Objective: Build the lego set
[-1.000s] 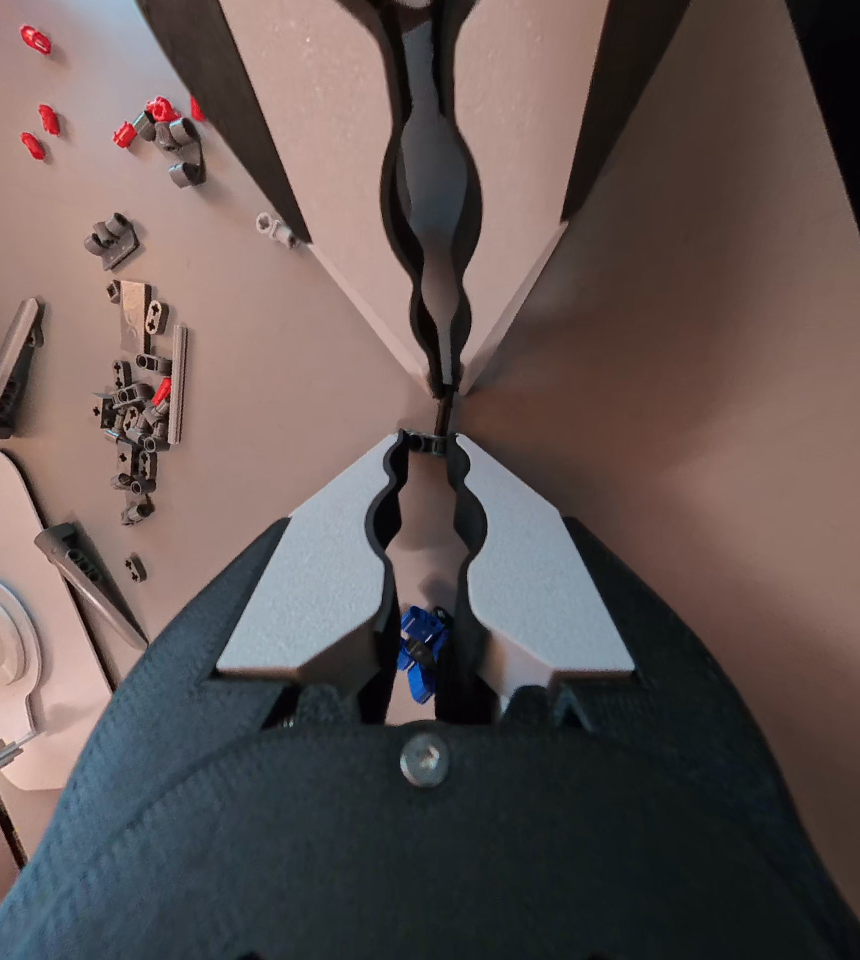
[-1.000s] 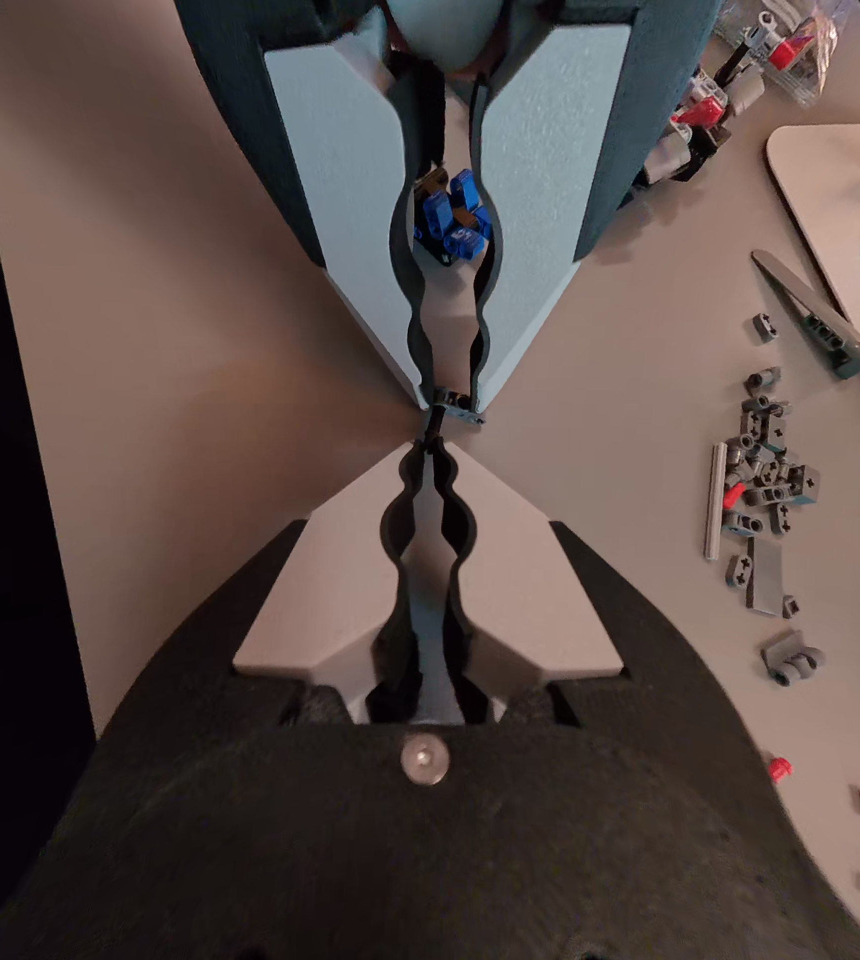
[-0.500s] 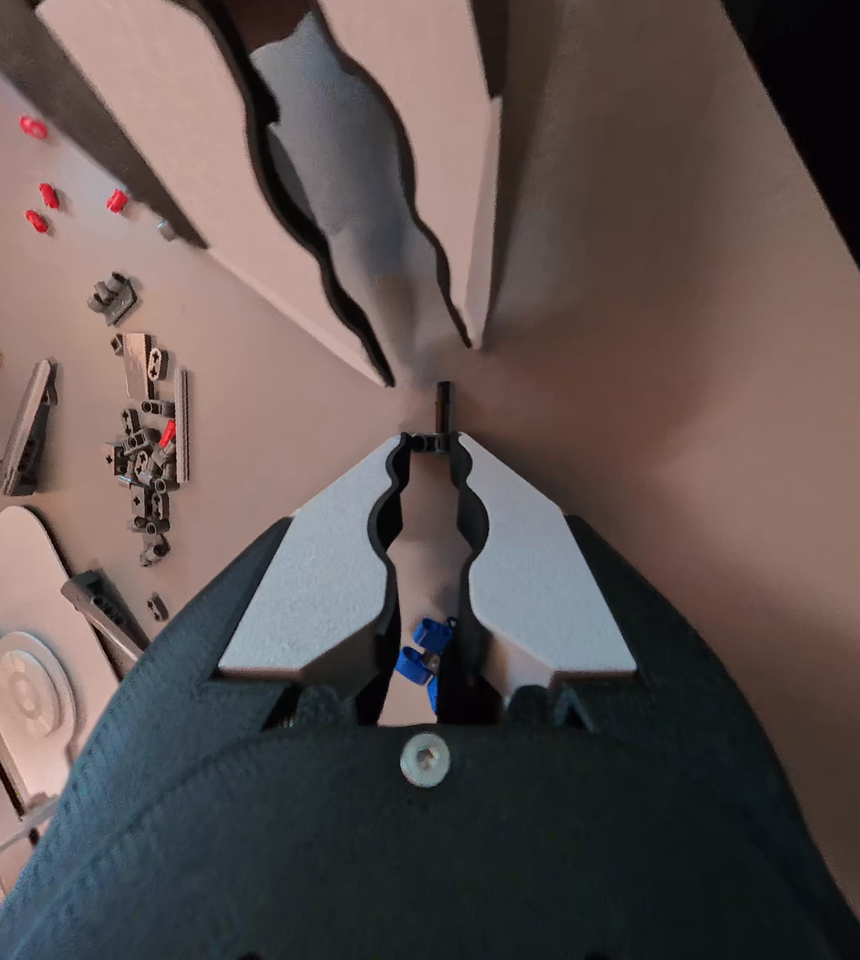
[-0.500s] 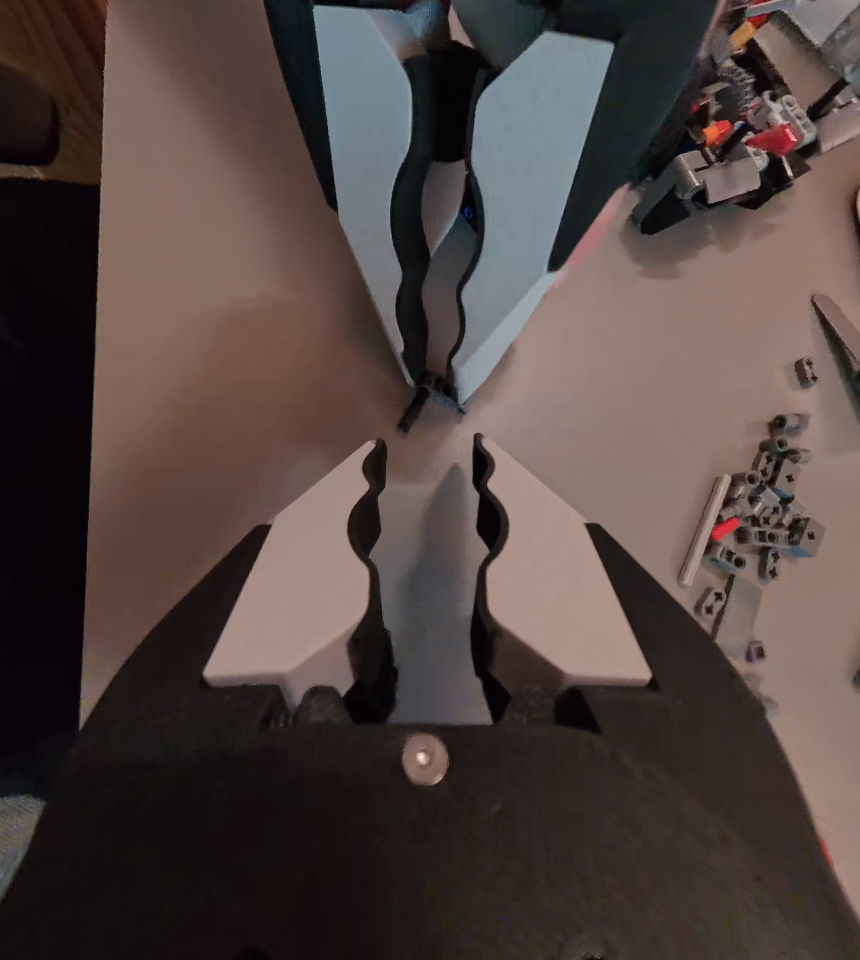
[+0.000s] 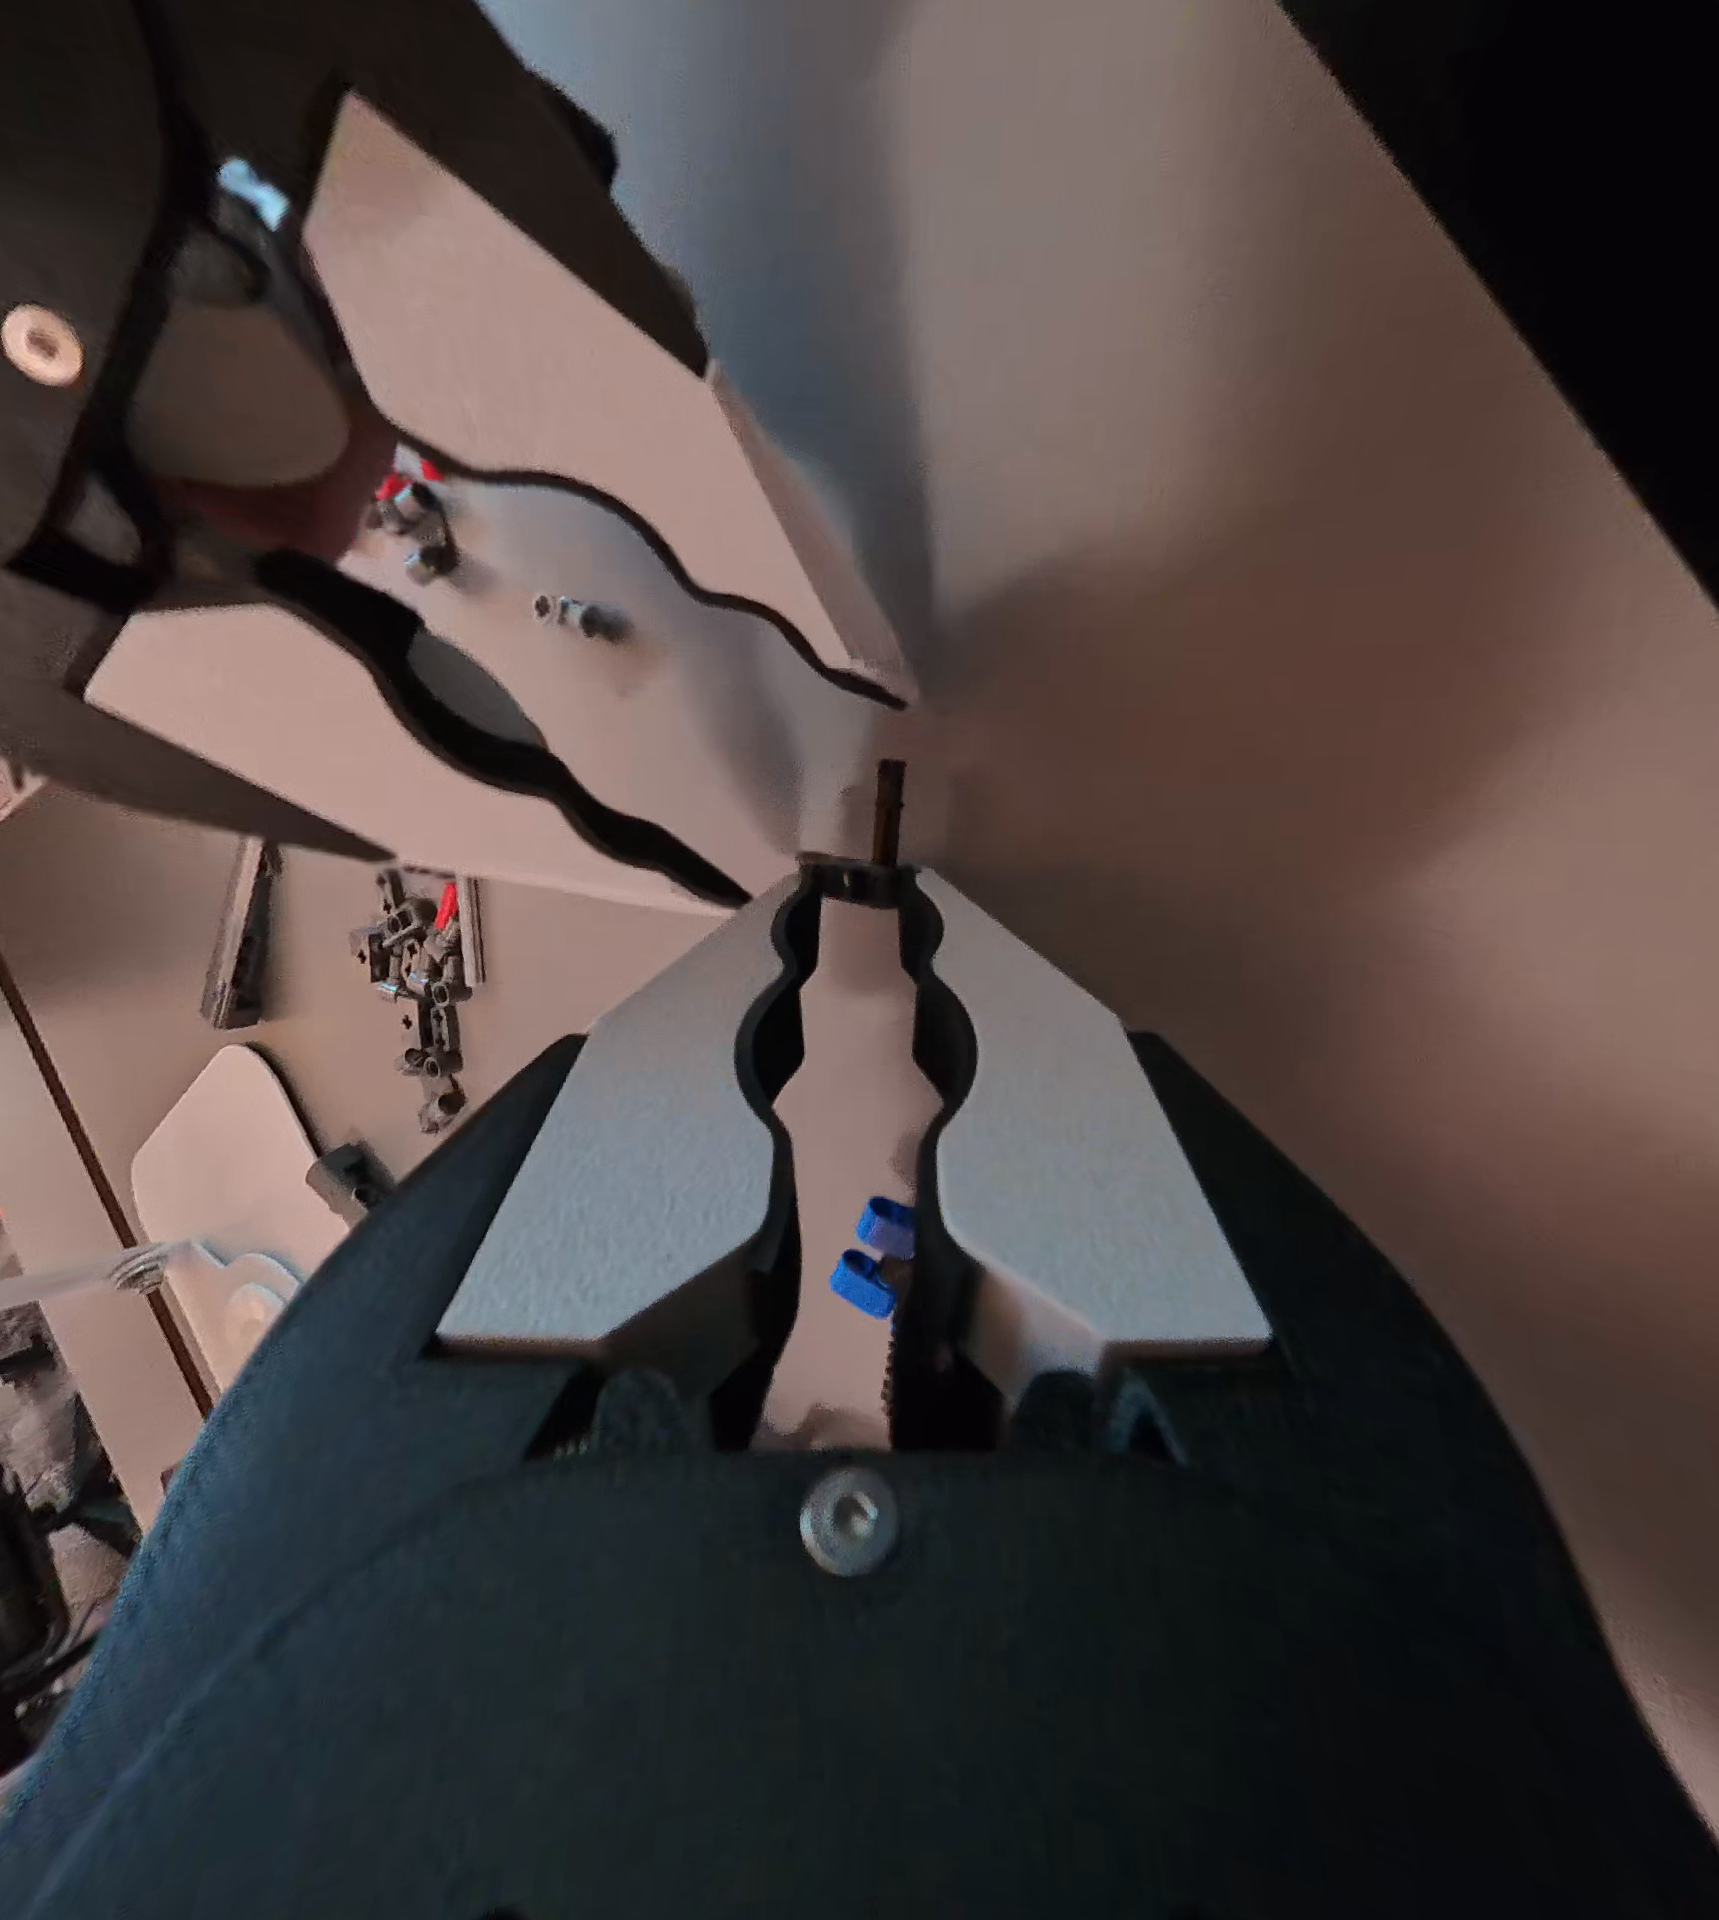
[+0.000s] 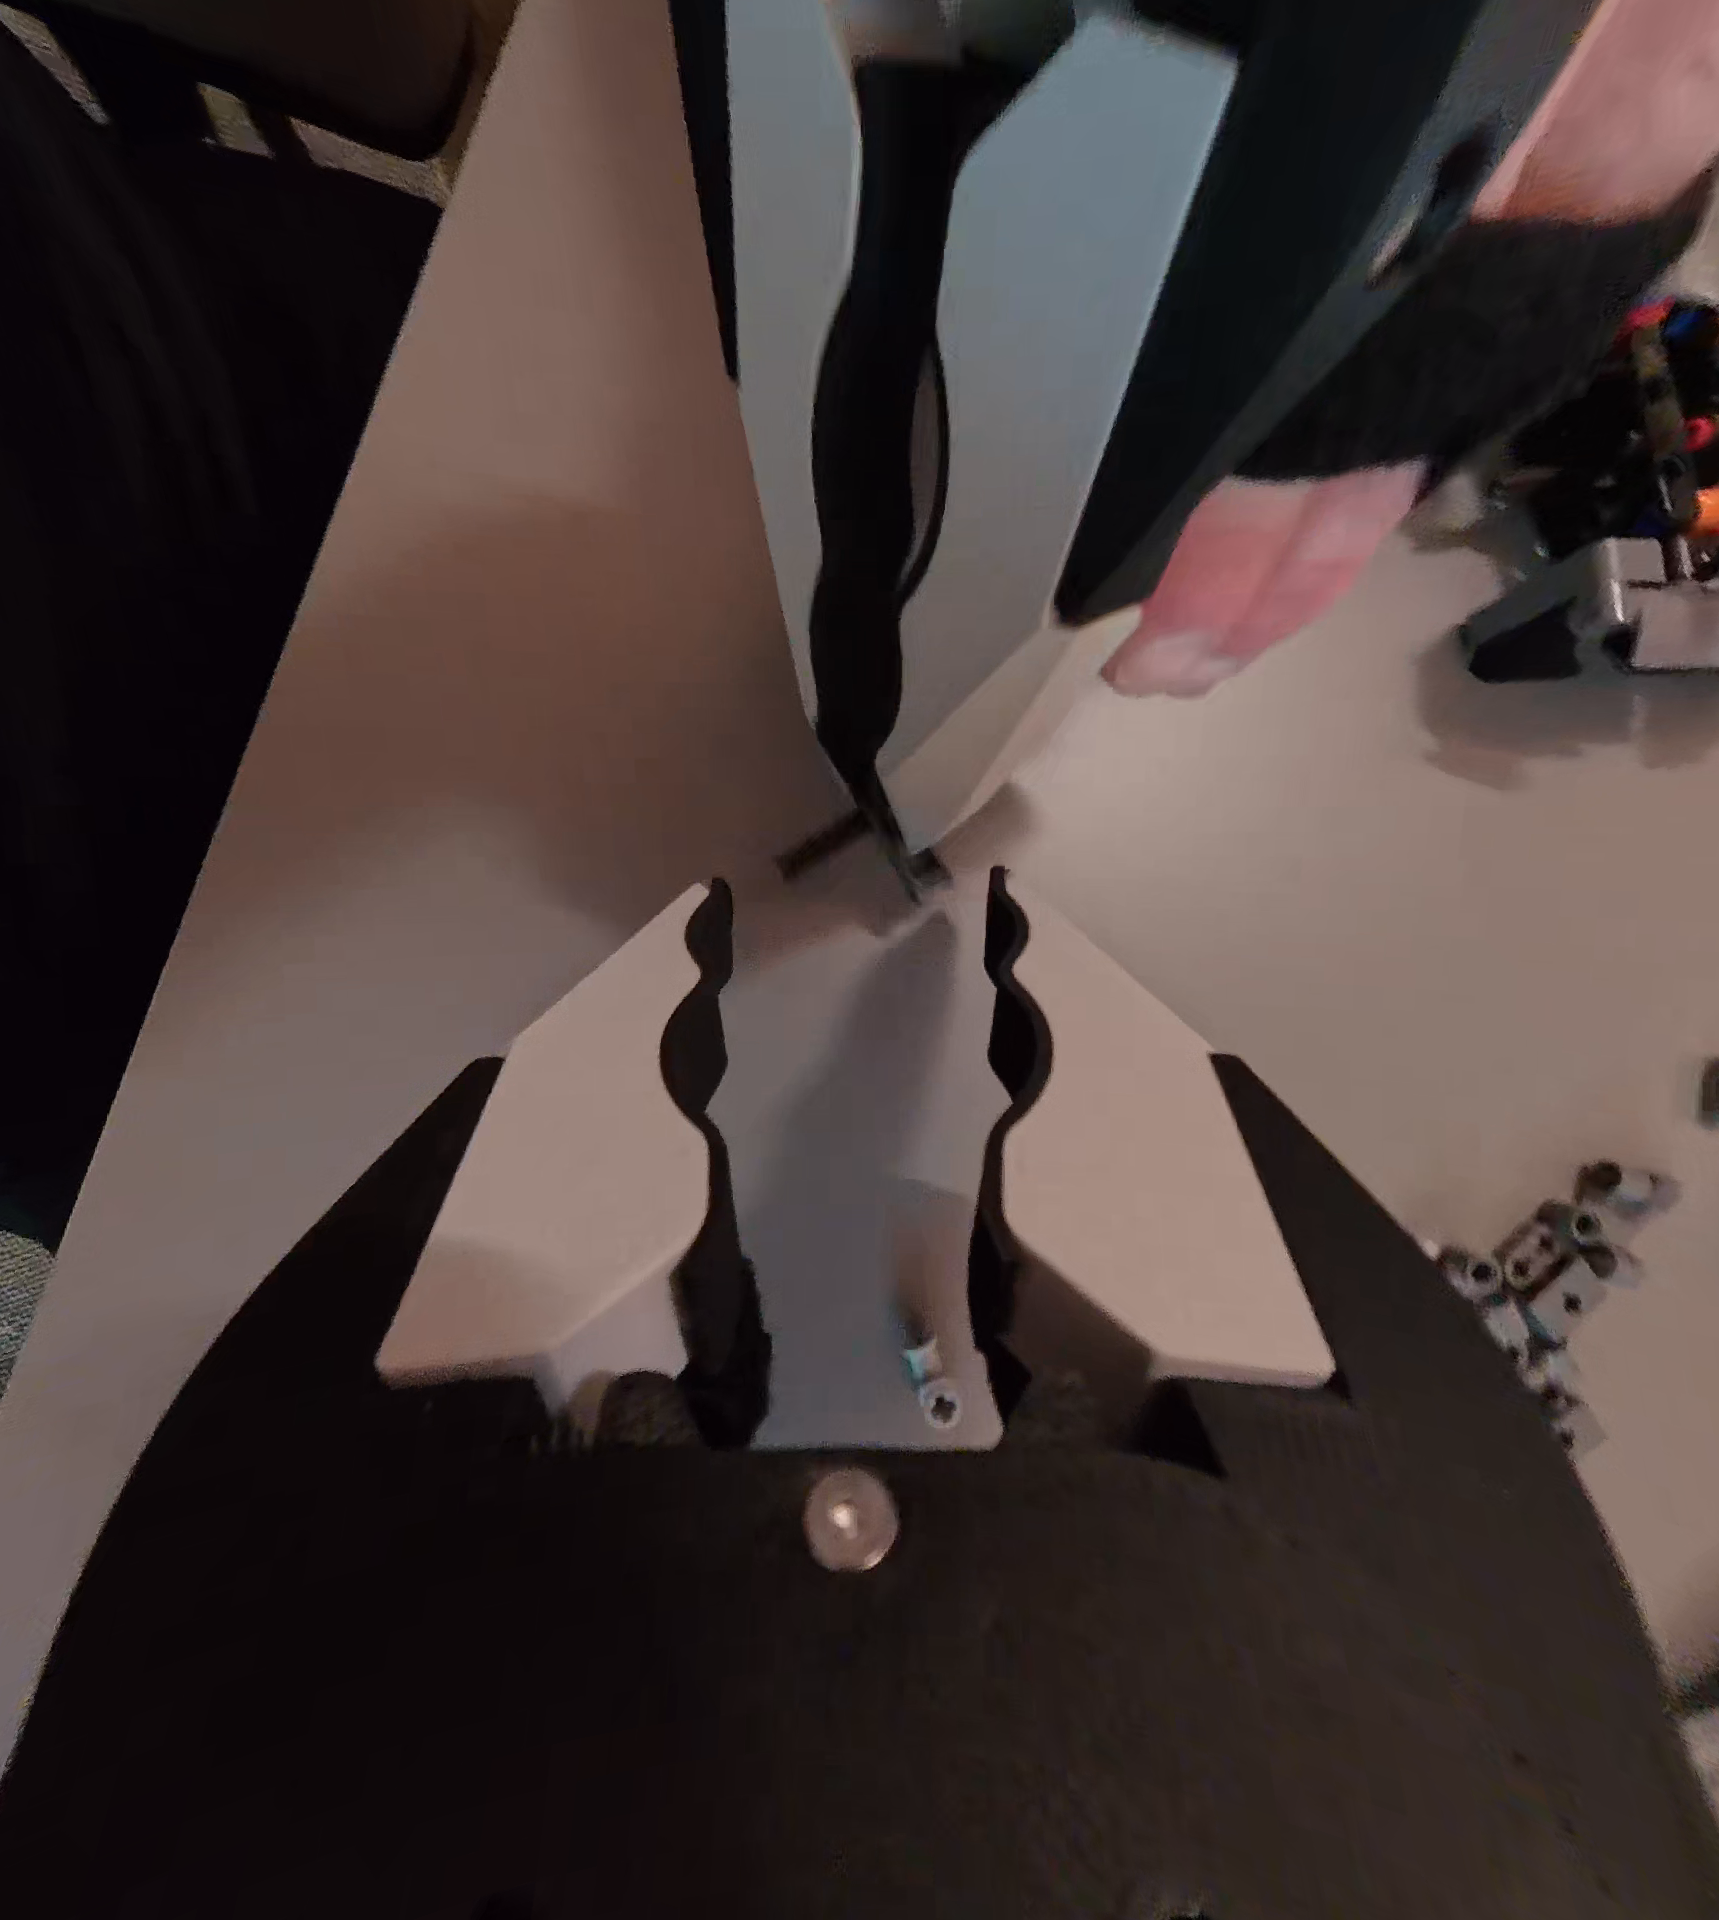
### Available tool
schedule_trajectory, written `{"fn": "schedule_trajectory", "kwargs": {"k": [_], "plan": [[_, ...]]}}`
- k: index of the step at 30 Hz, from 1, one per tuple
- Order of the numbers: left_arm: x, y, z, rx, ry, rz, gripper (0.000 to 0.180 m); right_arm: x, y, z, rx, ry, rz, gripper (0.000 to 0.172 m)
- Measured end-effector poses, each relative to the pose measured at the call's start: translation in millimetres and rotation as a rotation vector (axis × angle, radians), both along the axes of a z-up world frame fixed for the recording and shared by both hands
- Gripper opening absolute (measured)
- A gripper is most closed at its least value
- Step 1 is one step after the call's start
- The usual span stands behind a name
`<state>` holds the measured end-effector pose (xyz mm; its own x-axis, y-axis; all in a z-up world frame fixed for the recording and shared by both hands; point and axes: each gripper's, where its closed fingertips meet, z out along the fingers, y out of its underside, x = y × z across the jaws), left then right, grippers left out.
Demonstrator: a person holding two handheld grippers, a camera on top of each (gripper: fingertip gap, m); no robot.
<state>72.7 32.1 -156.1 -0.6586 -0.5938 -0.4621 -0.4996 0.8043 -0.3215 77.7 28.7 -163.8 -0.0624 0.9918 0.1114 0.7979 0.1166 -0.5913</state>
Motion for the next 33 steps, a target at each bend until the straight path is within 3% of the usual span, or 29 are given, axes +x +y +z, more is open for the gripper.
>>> {"fn": "schedule_trajectory", "kwargs": {"k": [15,33], "plan": [[0.2,-9.9,-16.1,0.068,0.058,-0.139,0.008,-4.2,-11.1,-10.1,-0.120,-0.054,0.194,0.030],[1.2,-10.9,-16.7,0.065,0.069,-0.151,0.007,-4.3,-11.3,-10.3,-0.138,-0.043,0.153,0.030]]}}
